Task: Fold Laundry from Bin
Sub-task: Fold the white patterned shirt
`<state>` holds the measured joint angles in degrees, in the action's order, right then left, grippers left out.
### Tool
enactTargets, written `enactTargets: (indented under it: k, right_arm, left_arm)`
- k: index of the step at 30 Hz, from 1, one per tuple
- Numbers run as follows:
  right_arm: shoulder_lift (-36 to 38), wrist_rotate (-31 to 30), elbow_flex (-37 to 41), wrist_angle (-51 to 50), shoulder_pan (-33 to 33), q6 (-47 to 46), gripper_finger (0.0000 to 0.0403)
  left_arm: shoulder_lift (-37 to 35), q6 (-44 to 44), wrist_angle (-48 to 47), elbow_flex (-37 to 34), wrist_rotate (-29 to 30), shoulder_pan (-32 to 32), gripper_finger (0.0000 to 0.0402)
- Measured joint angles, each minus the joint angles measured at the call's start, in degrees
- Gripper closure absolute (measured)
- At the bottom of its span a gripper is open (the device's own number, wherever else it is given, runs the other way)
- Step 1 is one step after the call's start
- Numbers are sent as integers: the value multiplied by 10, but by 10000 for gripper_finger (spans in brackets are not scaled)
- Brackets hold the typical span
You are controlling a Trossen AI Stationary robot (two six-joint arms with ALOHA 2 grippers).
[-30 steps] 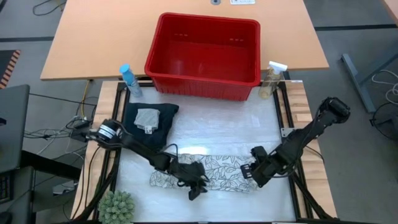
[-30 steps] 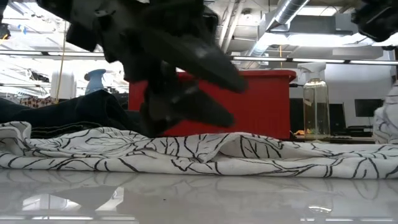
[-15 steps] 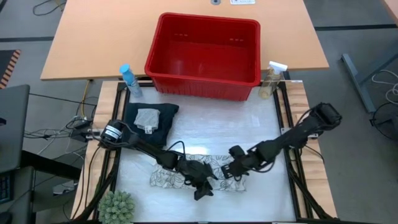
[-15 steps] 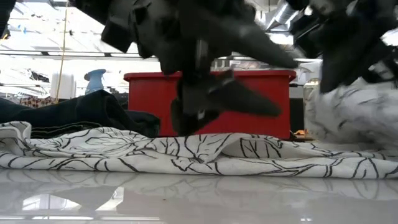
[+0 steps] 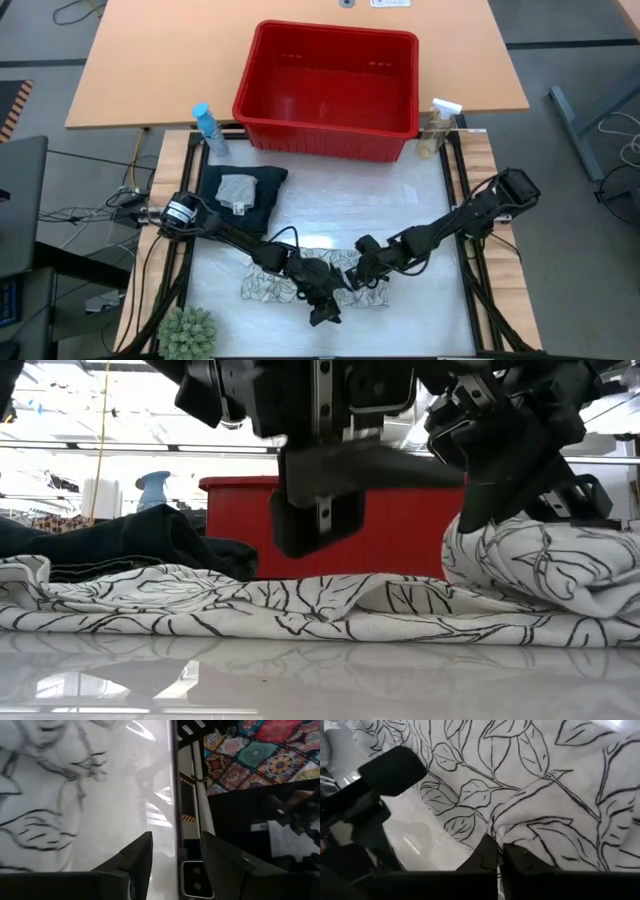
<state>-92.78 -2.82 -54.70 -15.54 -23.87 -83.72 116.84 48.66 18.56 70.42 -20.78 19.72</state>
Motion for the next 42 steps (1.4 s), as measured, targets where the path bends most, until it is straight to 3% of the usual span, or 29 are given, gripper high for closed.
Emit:
enactTargets:
  k: [5, 14, 18, 23, 28, 33, 37, 42]
  right_arm:
    - [0, 0, 0, -4, 8, 36, 358]
    - [2, 0, 0, 50, 23, 100, 217]
    - [3, 0, 0, 47, 29, 104, 184]
    - [48, -3, -1, 21, 31, 118, 185]
    - [87, -66, 0, -98, 5, 58, 203]
    - [86, -89, 0, -205, -14, 7, 244]
    - [79, -84, 0, -194, -17, 12, 270]
    - [46, -69, 0, -197, -21, 15, 286]
  left_arm:
    - [-6, 0, 1, 2, -2, 0, 246]
    - [-30, 1, -2, 2, -35, 0, 246]
    - [-34, 1, -2, 2, -36, 0, 246]
    - [-46, 5, -11, 1, -73, 7, 246]
    - [-77, -8, -35, -1, -74, 15, 247]
    - [-127, -40, -84, -1, -42, 15, 246]
    - [-156, -61, -116, 0, 9, 15, 246]
    - [-182, -65, -130, 0, 25, 15, 246]
